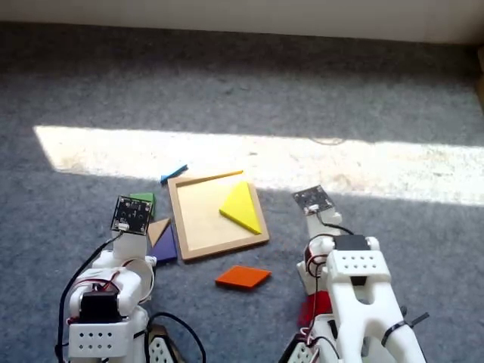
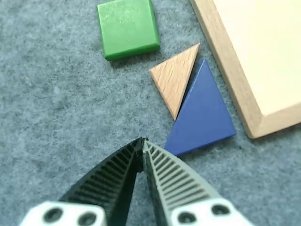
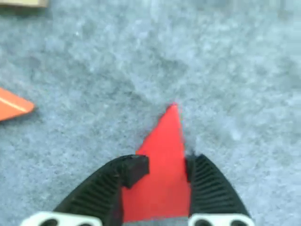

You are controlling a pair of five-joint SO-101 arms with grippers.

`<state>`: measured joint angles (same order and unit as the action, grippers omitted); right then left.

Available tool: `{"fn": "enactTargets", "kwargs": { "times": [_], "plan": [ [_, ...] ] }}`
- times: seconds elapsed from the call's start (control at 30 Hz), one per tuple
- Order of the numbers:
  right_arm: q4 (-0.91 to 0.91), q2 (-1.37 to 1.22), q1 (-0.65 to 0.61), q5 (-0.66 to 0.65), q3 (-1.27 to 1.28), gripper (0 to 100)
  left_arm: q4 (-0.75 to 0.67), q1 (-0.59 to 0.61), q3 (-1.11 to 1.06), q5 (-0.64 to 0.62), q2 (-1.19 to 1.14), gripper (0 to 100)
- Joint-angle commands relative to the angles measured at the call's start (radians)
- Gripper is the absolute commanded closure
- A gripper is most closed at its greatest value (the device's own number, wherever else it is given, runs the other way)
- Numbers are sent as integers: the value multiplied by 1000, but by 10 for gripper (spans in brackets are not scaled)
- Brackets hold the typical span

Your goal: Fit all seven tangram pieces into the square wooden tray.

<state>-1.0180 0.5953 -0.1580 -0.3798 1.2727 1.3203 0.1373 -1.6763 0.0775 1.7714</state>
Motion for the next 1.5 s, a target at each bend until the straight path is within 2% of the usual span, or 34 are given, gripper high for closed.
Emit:
{"fn": "enactTargets", "kwargs": {
  "times": [0.0,0.17,0.43,0.7,0.93,1.07,1.23,1.47],
  "plan": [
    [-27,-53,-48,0,-50,967,6,8,-19,3,48,994],
    [-160,-56,-99,-2,-202,988,6,8,-19,3,48,994],
    [-176,-51,-188,0,-283,994,6,8,-19,3,48,994],
    [-332,-51,-196,-3,-351,994,6,8,-19,3,48,994],
    [-343,-53,-191,-206,-285,994,6,8,-19,3,48,994],
    [-289,-53,-216,-276,-170,994,6,8,-19,3,48,994],
    [-68,-64,-219,-275,-65,994,6,8,-19,3,48,994],
    [133,-64,-217,-275,-44,994,6,8,-19,3,48,994]
  ]
}}
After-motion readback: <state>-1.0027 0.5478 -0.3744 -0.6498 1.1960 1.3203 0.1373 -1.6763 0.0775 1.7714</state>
